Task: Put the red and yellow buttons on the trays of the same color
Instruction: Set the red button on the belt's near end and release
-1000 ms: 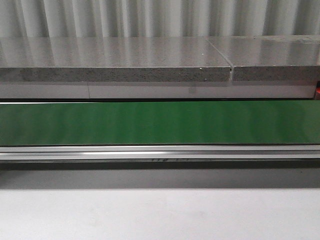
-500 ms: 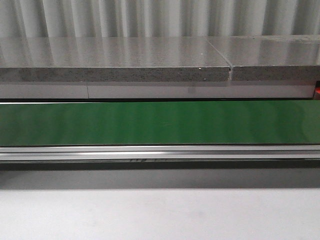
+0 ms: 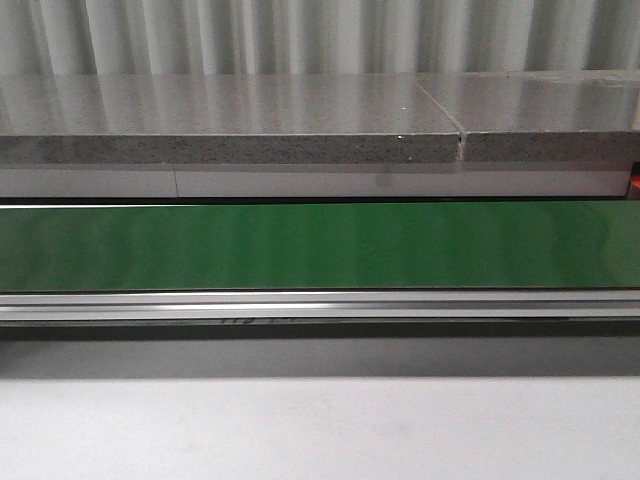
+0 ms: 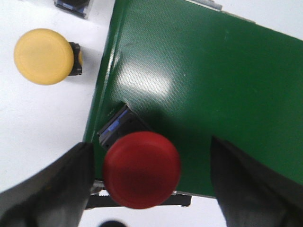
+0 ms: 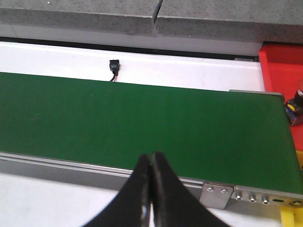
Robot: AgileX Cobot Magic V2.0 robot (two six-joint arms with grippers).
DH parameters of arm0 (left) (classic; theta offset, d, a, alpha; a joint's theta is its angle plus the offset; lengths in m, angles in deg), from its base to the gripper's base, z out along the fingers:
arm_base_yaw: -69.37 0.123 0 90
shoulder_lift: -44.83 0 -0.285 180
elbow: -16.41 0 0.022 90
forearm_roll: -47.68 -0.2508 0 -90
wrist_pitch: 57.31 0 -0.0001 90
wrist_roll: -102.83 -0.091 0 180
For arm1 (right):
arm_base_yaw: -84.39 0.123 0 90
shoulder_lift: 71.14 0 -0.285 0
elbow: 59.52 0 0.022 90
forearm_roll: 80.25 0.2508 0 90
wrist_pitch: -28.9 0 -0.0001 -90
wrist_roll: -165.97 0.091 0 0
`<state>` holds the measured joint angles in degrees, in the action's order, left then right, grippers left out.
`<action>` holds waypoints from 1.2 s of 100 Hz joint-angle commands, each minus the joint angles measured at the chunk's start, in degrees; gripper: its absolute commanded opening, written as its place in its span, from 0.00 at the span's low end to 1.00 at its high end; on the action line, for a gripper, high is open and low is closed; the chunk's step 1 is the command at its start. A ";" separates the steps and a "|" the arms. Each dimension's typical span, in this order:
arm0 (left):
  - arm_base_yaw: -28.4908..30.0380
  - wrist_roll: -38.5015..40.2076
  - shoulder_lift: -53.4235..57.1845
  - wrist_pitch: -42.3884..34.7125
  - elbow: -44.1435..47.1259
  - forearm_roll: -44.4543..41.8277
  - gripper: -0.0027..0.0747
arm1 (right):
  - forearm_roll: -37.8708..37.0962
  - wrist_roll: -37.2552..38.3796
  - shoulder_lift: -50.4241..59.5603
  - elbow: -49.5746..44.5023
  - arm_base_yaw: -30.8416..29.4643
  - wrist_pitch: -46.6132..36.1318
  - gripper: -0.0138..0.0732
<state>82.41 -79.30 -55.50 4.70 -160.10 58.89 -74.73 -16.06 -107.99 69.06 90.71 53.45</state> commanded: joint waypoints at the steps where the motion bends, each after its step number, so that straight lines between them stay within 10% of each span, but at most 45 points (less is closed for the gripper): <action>1: -0.43 -0.02 2.60 -1.51 -2.63 2.28 0.70 | -0.48 -0.46 0.04 1.44 0.10 -4.59 0.08; 120: 7.56 13.60 -7.24 -5.17 -7.08 -3.87 0.70 | -0.48 -0.46 0.04 1.44 0.10 -4.59 0.08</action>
<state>89.31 -66.39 -64.95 1.09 -165.34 54.68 -74.73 -16.06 -107.99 69.06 90.71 53.40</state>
